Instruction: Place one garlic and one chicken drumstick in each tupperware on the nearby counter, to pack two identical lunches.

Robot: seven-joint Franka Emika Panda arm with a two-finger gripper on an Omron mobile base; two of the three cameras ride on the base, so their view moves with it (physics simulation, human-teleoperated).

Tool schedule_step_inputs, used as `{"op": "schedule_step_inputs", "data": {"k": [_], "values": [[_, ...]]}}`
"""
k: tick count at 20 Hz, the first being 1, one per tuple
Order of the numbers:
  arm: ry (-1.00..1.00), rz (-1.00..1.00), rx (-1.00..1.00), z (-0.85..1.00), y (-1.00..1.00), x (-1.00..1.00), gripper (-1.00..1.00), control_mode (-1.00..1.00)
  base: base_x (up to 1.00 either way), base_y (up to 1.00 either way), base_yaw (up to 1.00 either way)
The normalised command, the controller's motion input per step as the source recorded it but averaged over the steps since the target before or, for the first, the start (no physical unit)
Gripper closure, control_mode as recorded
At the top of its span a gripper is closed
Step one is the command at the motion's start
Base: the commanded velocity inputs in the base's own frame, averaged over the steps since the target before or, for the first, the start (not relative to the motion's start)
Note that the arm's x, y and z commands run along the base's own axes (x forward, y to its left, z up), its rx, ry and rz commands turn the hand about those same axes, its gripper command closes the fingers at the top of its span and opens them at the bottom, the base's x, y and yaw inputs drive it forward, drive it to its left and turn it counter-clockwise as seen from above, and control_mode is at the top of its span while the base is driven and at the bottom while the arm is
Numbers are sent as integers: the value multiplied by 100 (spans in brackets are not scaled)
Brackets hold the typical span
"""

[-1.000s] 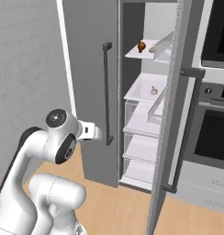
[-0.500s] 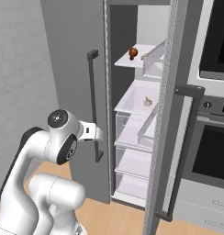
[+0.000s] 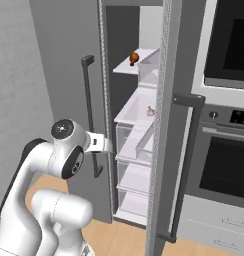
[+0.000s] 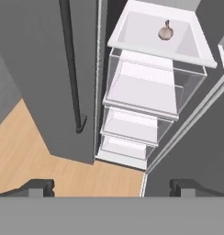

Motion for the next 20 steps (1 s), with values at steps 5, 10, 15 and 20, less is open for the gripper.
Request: {"op": "schedule_step_inputs", "data": {"k": [5, 10, 15, 20], "values": [[0, 0, 0, 0, 0, 0, -100, 100, 38, -9, -14], [0, 0, 0, 0, 0, 0, -100, 100, 71, -2, -17], [0, 0, 0, 0, 0, 0, -100, 100, 63, -8, -15], [0, -8, -2, -3, -9, 33, -100, -100, 15, -3, -6]]}}
